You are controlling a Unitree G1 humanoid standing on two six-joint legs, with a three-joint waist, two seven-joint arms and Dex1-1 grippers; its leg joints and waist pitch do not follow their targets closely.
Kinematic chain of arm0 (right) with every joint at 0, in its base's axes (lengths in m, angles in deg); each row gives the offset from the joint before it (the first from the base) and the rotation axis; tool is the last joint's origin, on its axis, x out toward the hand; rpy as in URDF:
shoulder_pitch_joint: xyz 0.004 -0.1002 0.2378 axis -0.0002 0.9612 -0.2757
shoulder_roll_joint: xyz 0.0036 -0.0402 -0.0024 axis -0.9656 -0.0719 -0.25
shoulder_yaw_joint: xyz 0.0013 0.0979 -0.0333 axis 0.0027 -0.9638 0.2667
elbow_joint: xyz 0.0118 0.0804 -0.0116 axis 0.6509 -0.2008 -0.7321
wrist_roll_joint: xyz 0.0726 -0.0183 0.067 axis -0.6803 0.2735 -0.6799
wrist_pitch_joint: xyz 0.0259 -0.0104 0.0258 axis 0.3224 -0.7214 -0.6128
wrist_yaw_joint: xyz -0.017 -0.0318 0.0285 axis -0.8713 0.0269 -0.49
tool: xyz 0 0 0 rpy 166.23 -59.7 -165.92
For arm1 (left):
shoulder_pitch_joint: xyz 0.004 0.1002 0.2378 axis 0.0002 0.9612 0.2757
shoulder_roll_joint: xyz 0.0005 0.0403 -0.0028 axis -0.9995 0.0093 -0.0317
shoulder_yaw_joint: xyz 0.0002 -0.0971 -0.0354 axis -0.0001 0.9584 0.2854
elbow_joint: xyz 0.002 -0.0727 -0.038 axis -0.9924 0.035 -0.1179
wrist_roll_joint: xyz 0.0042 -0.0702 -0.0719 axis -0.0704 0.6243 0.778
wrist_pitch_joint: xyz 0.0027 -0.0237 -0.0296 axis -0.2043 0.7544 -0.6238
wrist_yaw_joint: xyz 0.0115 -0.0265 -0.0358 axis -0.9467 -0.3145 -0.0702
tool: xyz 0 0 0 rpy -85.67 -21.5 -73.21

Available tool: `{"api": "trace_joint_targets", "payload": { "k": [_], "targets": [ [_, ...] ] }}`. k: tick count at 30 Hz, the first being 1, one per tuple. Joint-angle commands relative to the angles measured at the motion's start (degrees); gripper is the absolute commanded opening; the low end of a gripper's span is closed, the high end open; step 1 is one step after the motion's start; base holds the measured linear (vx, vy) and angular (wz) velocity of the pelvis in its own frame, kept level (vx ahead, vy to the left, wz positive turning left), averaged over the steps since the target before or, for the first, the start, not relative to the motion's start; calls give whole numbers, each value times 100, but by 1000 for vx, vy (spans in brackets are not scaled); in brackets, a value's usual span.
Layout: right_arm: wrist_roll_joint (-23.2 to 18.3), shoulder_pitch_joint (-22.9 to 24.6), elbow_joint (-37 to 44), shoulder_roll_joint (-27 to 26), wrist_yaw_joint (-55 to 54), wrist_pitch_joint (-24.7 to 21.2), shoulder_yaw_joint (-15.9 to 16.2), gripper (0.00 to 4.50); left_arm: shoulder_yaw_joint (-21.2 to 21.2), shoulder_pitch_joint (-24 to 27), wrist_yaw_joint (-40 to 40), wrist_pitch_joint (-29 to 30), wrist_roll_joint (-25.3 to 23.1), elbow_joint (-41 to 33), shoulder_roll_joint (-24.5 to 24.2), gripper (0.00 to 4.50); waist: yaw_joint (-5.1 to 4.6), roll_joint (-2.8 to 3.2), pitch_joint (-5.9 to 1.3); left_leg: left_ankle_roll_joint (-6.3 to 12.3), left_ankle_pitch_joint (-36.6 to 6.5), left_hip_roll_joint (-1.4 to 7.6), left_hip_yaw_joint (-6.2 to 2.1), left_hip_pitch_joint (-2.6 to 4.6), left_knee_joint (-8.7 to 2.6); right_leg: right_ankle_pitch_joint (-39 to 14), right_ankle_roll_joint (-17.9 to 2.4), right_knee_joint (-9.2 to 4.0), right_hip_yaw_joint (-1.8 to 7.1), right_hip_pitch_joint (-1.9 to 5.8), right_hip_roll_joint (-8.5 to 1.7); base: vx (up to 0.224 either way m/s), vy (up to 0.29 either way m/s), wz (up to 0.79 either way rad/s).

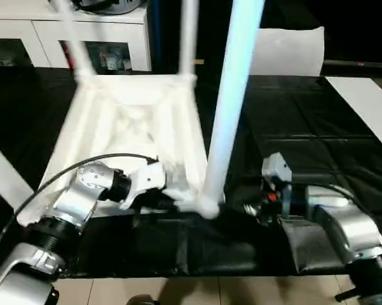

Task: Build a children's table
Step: Rotate leg to tighten

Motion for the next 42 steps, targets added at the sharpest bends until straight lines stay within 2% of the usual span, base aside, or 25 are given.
{"api": "trace_joint_targets", "payload": {
  "k": [1,4,5,6,7,8,10,12,15,20,23,25,26,28,31,33,34,36,37,38,39,41,42],
  "targets": [
    [64,-176,-152,8,304,174,175,374,-339,-136,470,-288,-74,-24,22,0,-17,16,-298,215,-1098,362,-76,70,-347,-633,-1378,-380,264,220,-500,0,0,0],
    [95,-327,-348,-40,482,271,285,364,-392,-201,641,-417,-94,57,24,0,32,7,-316,232,-973,359,-68,78,-332,-407,-1443,-346,255,215,-488,0,0,0],
    [103,-366,-401,-56,526,299,315,343,-406,-215,680,-447,-97,73,26,0,46,10,-317,237,-965,358,-66,76,-325,-359,-1454,-338,253,214,-488,0,0,0],
    [141,-432,-489,-70,630,330,401,343,-423,-231,715,-477,-101,87,33,0,48,-12,-321,240,-962,360,-68,73,-328,-359,-1453,-330,247,223,-489,0,0,0],
    [147,-439,-498,-69,646,332,414,343,-423,-232,717,-479,-102,88,34,0,50,-6,-317,236,-975,362,-71,69,-330,-382,-1454,-332,248,223,-496,0,0,0],
    [141,-482,-548,-78,769,294,479,322,-433,-244,734,-510,-105,108,37,0,61,-12,-314,233,-977,362,-69,64,-328,-424,-1431,-337,251,227,-502,0,0,0],
    [97,-534,-616,-95,918,219,530,304,-445,-261,761,-558,-101,153,39,0,68,-5,-317,235,-981,362,-75,62,-331,-483,-1416,-340,247,231,-502,0,0,0],
    [70,-592,-695,-97,1073,177,591,293,-460,-280,787,-616,-105,213,40,0,68,-24,-315,228,-1022,361,-70,68,-330,-601,-1403,-353,249,226,-505,0,0,0],
    [71,-640,-780,-99,1171,185,641,262,-462,-291,813,-675,-107,271,41,0,91,-14,-323,237,-957,368,-72,70,-325,-517,-1395,-340,249,223,-504,0,0,0],
    [83,-666,-876,-120,1217,239,652,218,-460,-299,801,-692,-104,312,43,0,118,-21,-328,237,-917,366,-70,68,-320,-480,-1409,-328,245,222,-507,0,0,0],
    [67,-615,-852,-148,1217,196,634,206,-419,-298,729,-687,-107,398,70,0,125,5,-330,210,-937,362,-75,70,-321,-491,-1389,-329,247,223,-499,0,0,0],
    [55,-587,-827,-164,1191,170,617,203,-386,-288,694,-657,-90,415,86,0,124,-1,-330,205,-946,364,-73,73,-321,-438,-1405,-328,245,223,-499,0,0,0],
    [-32,-496,-721,-210,1087,24,547,203,-262,-258,533,-446,-5,411,156,0,123,20,-334,197,-943,363,-72,74,-320,-394,-1415,-321,246,224,-493,0,0,0],
    [-116,-407,-601,-268,941,-127,477,200,-179,-242,386,-343,35,400,203,0,136,8,-323,201,-967,363,-72,76,-323,-395,-1424,-331,248,224,-491,0,0,0],
    [-166,-270,-460,-387,639,-250,394,200,-128,-233,137,-193,-25,375,230,0,135,14,-306,133,-1138,361,-78,74,-346,-776,-1335,-367,256,217,-502,0,0,0],
    [-131,-104,-341,-635,92,-289,296,200,-79,-209,-257,80,-162,317,262,0,130,13,-270,10,-1418,366,-99,83,-393,-1358,-1184,-426,269,209,-523,0,0,0],
    [36,-32,-368,-947,-606,-318,220,200,53,-174,-673,479,-157,211,407,0,124,13,-261,-18,-1517,356,-106,85,-401,-1575,-1137,-451,265,206,-531,0,0,0],
    [223,6,-455,-1308,-1370,-345,132,199,227,-116,-1121,892,-89,45,619,0,30,0,-227,-234,-1895,342,-157,122,-445,-2591,-867,-525,267,163,-568,-26,-4,-3],
    [259,4,-484,-1379,-1520,-358,106,199,249,-105,-1187,961,-84,11,657,0,-3,-5,-216,-263,-1943,330,-164,122,-453,-2807,-802,-557,260,153,-568,-59,3,-10],
    [361,-12,-597,-1635,-2041,-430,10,199,321,-64,-1436,1191,-86,-103,785,0,-73,-13,-213,-306,-1951,333,-192,103,-467,-3072,-690,-578,253,166,-593,-59,3,-10],
    [410,-24,-668,-1802,-2343,-470,-37,198,377,-41,-1666,1332,-112,-162,882,0,-163,-1,-200,-319,-2068,314,-216,71,-483,-3312,-586,-610,216,164,-575,-56,19,-16],
    [489,-88,-823,-2075,-2868,-526,-124,197,472,-8,-2046,1563,-144,-251,1052,0,-260,-17,-209,-303,-2212,301,-227,87,-472,-3459,-509,-658,200,136,-573,0,0,0],
    [539,-140,-916,-2234,-3185,-548,-182,197,507,5,-2203,1676,-150,-296,1127,0,-291,-8,-218,-270,-2226,298,-217,124,-449,-3380,-545,-672,217,97,-576,0,0,0]
  ]
}}
